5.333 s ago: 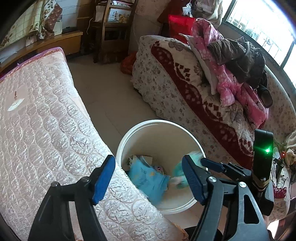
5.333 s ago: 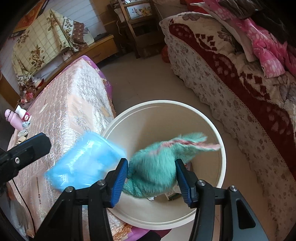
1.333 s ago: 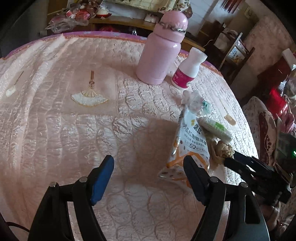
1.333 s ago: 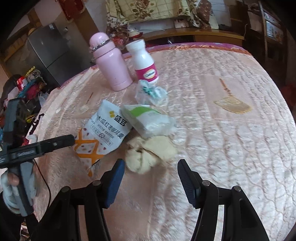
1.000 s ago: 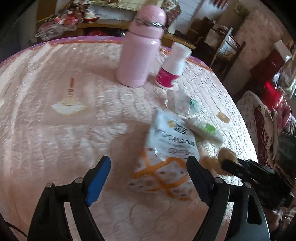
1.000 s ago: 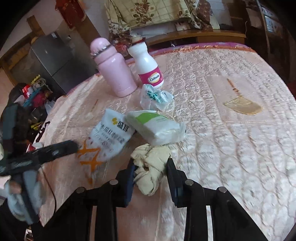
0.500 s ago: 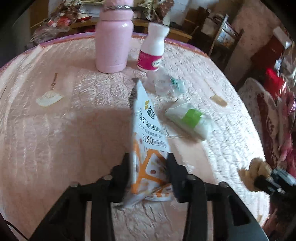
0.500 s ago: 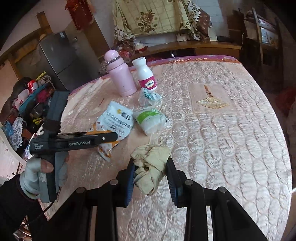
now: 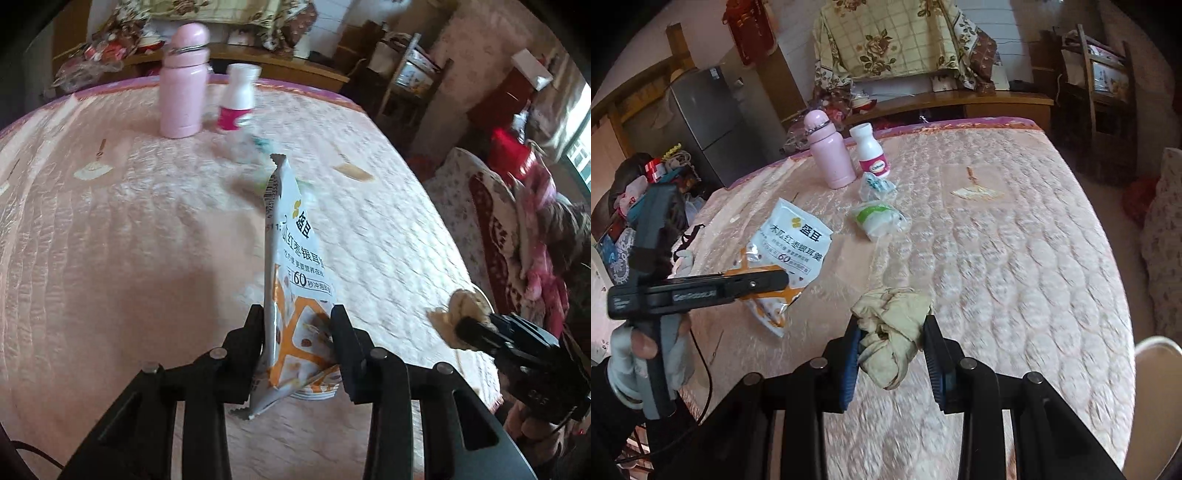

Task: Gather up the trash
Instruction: 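Carry the snack bag and beige cloth over the white bucket with both grippers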

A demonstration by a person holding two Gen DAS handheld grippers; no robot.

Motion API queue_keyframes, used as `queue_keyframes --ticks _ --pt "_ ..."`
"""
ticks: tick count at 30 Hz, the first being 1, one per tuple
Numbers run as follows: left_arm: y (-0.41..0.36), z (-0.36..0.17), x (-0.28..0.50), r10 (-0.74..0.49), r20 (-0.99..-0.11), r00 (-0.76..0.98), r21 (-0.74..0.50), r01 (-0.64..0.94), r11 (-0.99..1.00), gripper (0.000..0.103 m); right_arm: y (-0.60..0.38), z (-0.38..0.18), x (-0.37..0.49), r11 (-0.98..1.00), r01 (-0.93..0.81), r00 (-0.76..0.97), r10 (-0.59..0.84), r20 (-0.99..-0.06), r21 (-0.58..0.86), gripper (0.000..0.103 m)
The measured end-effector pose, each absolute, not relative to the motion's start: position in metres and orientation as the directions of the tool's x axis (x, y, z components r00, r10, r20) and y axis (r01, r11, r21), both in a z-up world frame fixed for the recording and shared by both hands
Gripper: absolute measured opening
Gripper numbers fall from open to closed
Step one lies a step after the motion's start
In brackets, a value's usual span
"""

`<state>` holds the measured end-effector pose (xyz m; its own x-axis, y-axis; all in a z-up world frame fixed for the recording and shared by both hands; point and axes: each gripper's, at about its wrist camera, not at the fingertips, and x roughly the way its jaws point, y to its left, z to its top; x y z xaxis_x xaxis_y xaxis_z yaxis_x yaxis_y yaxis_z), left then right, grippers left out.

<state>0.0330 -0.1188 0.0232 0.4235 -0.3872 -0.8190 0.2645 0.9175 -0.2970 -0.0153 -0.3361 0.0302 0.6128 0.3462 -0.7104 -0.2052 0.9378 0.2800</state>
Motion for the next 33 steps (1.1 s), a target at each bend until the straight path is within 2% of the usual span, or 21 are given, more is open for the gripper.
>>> queue_keyframes --ticks 13,33 --pt "-0.205 0.032 -0.012 -0.380 -0.819 0.430 -0.211 0.390 0.896 0.038 -0.393 0.021 -0.068 0.957 -0.083 0.627 0.267 -0.731 0.278 0.034" --pt "-0.338 0.029 -0.037 -0.488 -0.811 0.322 -0.239 0.579 0.779 0.038 -0.493 0.019 -0.116 0.955 0.152 0.672 0.088 -0.735 0.253 0.034"
